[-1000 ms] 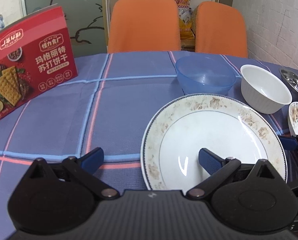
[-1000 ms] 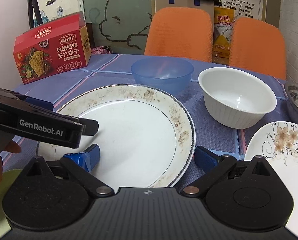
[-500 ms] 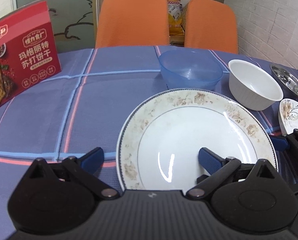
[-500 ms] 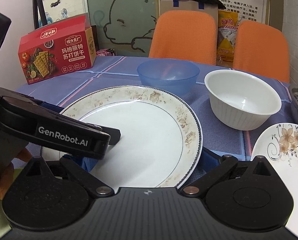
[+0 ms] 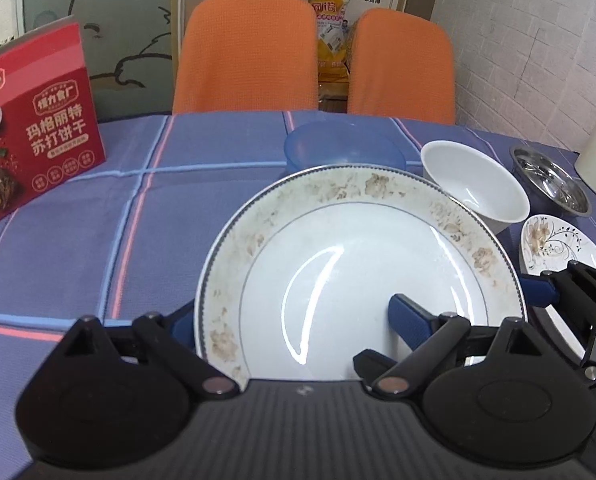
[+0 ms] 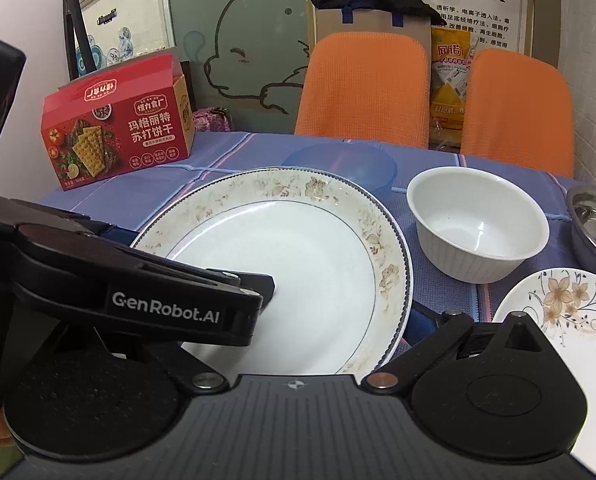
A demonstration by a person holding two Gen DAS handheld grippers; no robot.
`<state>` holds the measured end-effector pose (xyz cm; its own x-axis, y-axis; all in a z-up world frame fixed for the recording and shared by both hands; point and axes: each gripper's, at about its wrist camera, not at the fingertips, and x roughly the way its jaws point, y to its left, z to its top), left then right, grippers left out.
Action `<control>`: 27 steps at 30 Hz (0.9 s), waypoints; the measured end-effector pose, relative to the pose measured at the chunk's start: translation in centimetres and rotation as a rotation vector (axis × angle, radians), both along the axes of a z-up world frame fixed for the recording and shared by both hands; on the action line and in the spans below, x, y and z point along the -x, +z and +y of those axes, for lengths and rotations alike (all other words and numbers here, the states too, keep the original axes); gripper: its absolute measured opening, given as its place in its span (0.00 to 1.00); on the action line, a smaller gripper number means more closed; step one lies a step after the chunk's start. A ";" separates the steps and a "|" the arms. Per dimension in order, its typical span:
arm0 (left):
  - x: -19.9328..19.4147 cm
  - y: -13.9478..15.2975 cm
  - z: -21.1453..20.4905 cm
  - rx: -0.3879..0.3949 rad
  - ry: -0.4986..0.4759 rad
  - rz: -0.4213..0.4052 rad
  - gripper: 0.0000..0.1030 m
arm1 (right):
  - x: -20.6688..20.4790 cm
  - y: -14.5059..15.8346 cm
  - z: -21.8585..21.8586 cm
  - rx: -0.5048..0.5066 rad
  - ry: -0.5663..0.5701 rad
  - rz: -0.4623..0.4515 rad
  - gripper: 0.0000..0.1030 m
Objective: Organize plates and bowls
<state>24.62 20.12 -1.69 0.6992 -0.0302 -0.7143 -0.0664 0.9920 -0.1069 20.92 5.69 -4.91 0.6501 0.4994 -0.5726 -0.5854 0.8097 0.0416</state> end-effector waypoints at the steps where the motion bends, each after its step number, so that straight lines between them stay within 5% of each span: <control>1: 0.5 0.3 0.0 -0.001 -0.001 -0.001 0.90 | 0.5 0.2 -0.1 -0.002 0.001 -0.002 0.87; 10: 7.8 2.5 -0.3 -0.005 0.017 -0.029 0.90 | 6.9 2.1 -0.6 0.000 0.041 -0.018 0.87; 18: 14.7 0.6 -0.9 -0.009 0.051 0.024 0.90 | 12.7 0.3 -1.2 -0.019 0.059 0.065 0.87; 27: 16.8 -0.6 -1.9 -0.069 0.048 0.001 0.90 | 14.1 -1.3 -1.1 -0.040 0.064 0.110 0.87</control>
